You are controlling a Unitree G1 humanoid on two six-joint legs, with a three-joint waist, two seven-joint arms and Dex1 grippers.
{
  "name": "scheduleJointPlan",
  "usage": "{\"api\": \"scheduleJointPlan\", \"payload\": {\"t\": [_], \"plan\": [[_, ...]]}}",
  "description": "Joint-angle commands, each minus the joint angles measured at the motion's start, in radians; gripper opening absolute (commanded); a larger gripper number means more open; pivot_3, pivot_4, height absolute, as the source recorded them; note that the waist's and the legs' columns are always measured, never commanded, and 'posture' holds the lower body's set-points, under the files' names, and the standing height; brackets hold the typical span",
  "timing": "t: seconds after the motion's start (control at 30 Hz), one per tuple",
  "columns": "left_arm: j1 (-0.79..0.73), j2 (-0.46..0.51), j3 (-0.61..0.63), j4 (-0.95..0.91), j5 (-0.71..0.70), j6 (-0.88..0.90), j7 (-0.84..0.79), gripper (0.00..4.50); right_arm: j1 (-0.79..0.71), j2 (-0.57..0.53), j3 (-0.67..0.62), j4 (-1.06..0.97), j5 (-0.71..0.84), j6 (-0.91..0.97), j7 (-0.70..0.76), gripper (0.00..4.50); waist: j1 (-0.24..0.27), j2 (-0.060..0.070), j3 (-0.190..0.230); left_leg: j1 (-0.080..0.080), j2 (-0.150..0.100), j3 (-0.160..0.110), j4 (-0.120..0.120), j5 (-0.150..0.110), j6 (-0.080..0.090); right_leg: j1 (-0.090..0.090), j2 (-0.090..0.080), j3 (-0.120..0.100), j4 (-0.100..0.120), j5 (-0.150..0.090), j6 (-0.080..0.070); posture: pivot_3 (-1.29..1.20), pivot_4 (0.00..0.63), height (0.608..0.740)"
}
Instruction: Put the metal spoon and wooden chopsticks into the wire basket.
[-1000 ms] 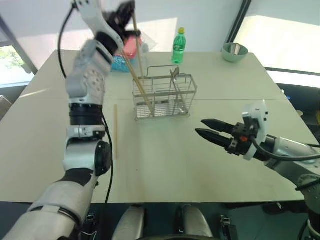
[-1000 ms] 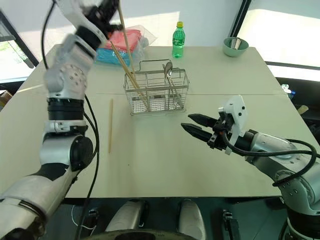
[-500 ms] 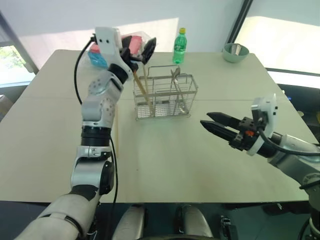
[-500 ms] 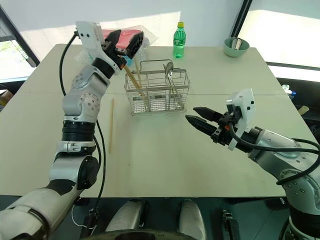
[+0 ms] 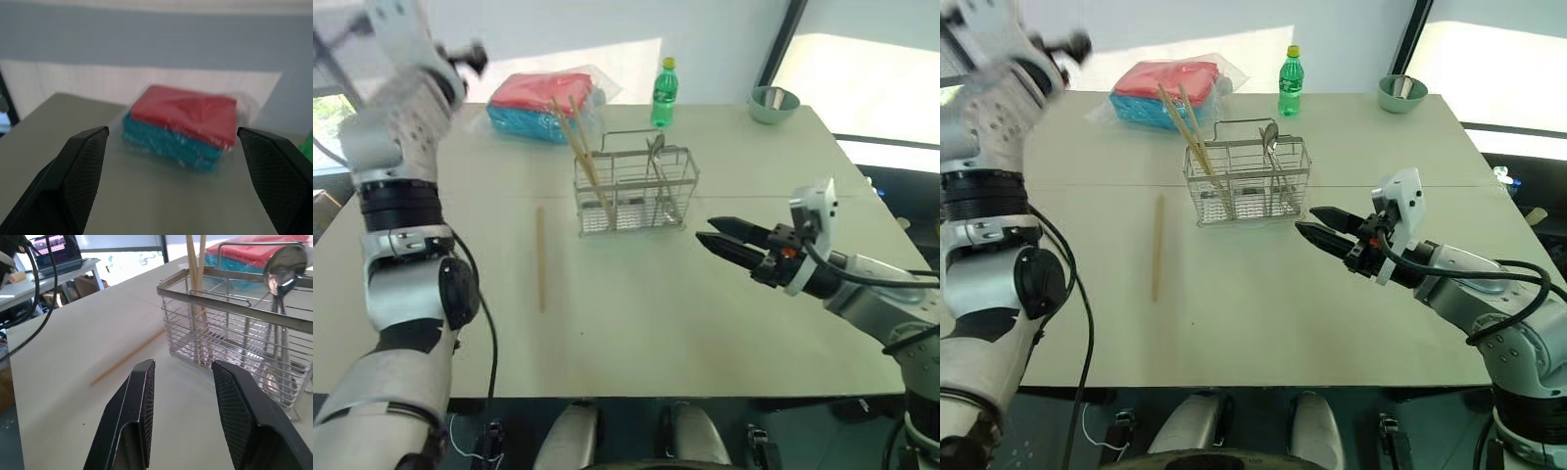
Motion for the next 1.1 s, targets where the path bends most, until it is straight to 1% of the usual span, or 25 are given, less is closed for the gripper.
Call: {"api": "scheduleJointPlan", "payload": {"t": [0.03,0.13,0.27,0.43,0.57,0.67,0.77,0.87,0.97,1.0,1.1], "plan": [[-0.005,-0.017,-0.034,0.009,-0.009,0.135,-0.064,4.44,-0.013,0.002,-0.006,-0.006,-0.006,-0.023,0.015,1.9,0.001,-0.004,0.001,-0.001,0.0,0.0,0.0,0.0,0.0,0.0,0.0,0.0,0.0,0.0,0.0,0.0,0.15,0.667],[0.012,-0.048,-0.037,0.041,-0.008,0.203,-0.091,4.44,-0.009,0.006,-0.006,-0.009,-0.009,-0.022,0.017,1.9,-0.002,-0.006,0.002,-0.007,0.0,-0.001,0.001,0.0,0.0,-0.006,0.0,0.0,0.0,0.0,0.0,0.0,0.15,0.667],[0.041,-0.091,-0.059,0.099,0.008,0.26,-0.125,4.44,0.001,0.018,-0.009,-0.019,-0.003,-0.018,0.003,1.9,-0.003,-0.006,0.002,-0.007,0.0,0.0,-0.001,0.001,-0.002,-0.007,-0.001,0.001,0.0,0.0,0.0,0.0,0.15,0.667],[0.064,-0.125,-0.103,0.156,0.049,0.288,-0.134,4.44,0.025,0.024,-0.016,-0.041,-0.001,-0.018,-0.006,1.9,-0.004,-0.005,0.002,-0.007,0.0,0.0,-0.001,0.001,-0.002,-0.008,-0.001,0.001,0.0,0.0,0.0,0.0,0.15,0.667],[0.074,-0.14,-0.11,0.193,0.08,0.276,-0.112,4.44,0.039,0.024,-0.022,-0.049,0.002,-0.022,-0.013,1.9,-0.002,-0.005,0.002,-0.006,0.0,0.0,0.0,0.001,-0.003,-0.008,-0.001,0.001,0.001,0.0,0.0,0.0,0.15,0.667],[0.081,-0.162,-0.108,0.217,0.078,0.296,-0.123,4.44,0.06,0.024,-0.026,-0.063,0.003,-0.027,-0.01,1.9,0.0,-0.004,0.001,-0.006,0.0,0.0,-0.001,0.001,-0.003,-0.007,-0.001,0.001,0.001,0.0,0.0,0.0,0.15,0.667],[0.084,-0.18,-0.1,0.225,0.082,0.298,-0.123,3.61,0.079,0.022,-0.03,-0.076,0.003,-0.034,-0.007,1.9,0.001,-0.002,-0.001,-0.006,0.0,0.0,0.0,0.001,-0.003,-0.007,-0.002,0.001,0.001,0.0,0.0,0.0,0.15,0.667],[0.08,-0.188,-0.091,0.226,0.085,0.307,-0.119,2.11,0.083,0.022,-0.032,-0.078,0.005,-0.036,-0.01,1.9,0.001,-0.002,-0.001,-0.006,0.0,0.0,0.0,0.001,-0.003,-0.007,-0.002,0.001,0.001,0.0,0.0,0.0,0.15,0.667],[0.076,-0.191,-0.083,0.224,0.092,0.305,-0.111,0.48,0.084,0.021,-0.033,-0.077,0.003,-0.038,-0.008,1.9,0.002,-0.002,-0.001,-0.006,0.0,0.0,0.0,0.001,-0.003,-0.006,-0.002,0.0,0.001,0.0,0.0,0.0,0.15,0.667],[0.074,-0.19,-0.078,0.225,0.095,0.3,-0.105,0.05,0.084,0.021,-0.032,-0.076,0.002,-0.038,-0.008,1.9,0.002,-0.002,-0.001,-0.006,0.0,0.0,0.0,0.001,-0.003,-0.006,-0.002,0.0,0.001,0.0,0.0,0.0,0.15,0.667],[0.066,-0.18,-0.053,0.23,0.102,0.282,-0.073,0.05,0.081,0.021,-0.03,-0.07,-0.001,-0.041,-0.003,1.9,0.001,-0.002,-0.001,-0.006,0.0,0.0,0.0,0.001,-0.003,-0.006,-0.002,0.0,0.001,0.0,0.0,0.0,0.15,0.667]]}}
